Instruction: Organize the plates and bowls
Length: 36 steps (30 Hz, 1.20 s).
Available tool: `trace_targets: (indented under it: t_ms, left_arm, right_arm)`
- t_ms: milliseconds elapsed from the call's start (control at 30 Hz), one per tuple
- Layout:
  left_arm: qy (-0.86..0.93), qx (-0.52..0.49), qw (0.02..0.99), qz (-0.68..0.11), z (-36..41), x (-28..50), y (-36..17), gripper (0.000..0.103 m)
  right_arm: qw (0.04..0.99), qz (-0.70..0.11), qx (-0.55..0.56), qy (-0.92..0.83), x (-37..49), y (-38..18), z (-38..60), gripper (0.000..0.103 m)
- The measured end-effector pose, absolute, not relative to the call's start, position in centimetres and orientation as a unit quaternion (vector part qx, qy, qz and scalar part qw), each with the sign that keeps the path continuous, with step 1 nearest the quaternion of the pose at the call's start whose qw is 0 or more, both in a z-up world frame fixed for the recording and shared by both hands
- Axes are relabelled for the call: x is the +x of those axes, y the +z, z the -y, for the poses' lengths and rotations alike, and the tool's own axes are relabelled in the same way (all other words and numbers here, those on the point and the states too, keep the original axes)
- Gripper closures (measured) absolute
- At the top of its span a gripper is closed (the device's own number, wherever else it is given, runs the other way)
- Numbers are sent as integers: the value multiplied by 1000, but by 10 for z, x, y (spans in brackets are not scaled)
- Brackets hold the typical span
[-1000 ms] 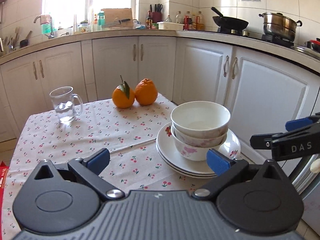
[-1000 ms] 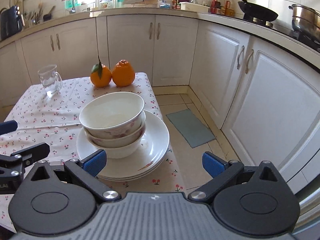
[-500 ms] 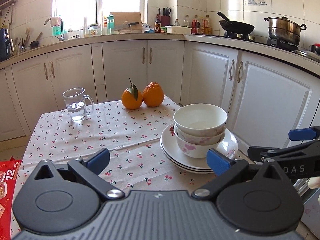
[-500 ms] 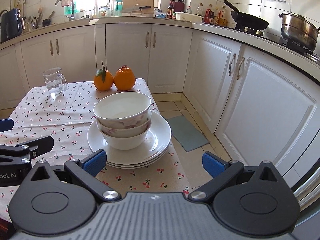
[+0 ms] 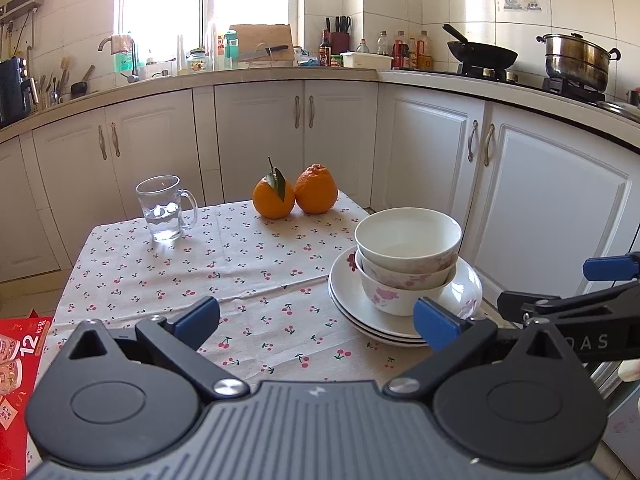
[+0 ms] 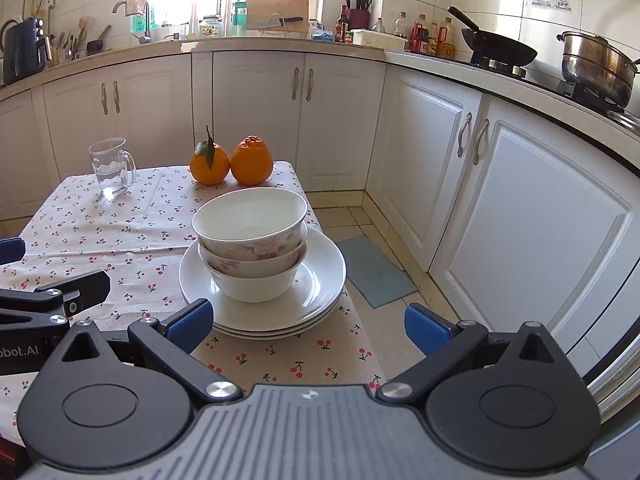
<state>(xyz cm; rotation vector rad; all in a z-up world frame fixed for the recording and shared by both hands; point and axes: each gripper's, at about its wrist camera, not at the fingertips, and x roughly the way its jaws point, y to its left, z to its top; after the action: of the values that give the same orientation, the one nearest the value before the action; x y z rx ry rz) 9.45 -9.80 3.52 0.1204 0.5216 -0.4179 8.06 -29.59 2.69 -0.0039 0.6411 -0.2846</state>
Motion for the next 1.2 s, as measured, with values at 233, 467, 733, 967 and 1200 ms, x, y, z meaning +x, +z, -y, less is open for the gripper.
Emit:
trace_targets:
  t_ms: [233, 467, 733, 967, 1200]
  left_arm:
    - [-202, 57, 943, -259, 98, 95, 35, 1]
    - [-201, 56, 943, -260, 98, 96, 35, 0]
    - [-196, 56, 943, -263, 99, 97, 34, 0]
    - [-192, 56, 944, -263, 99, 96, 34, 0]
    - [-189, 55, 945, -263, 99, 97, 34, 0]
  right_arm:
    - [939, -312, -8, -144, 82, 28, 295, 0]
    - [939, -312, -8, -147, 82, 28, 294, 0]
    - [938, -311, -10, -152, 83, 28, 293, 0]
    - [937, -311, -10, -155, 83, 27, 293, 0]
    - [937, -311, -12, -157, 83, 27, 293, 0]
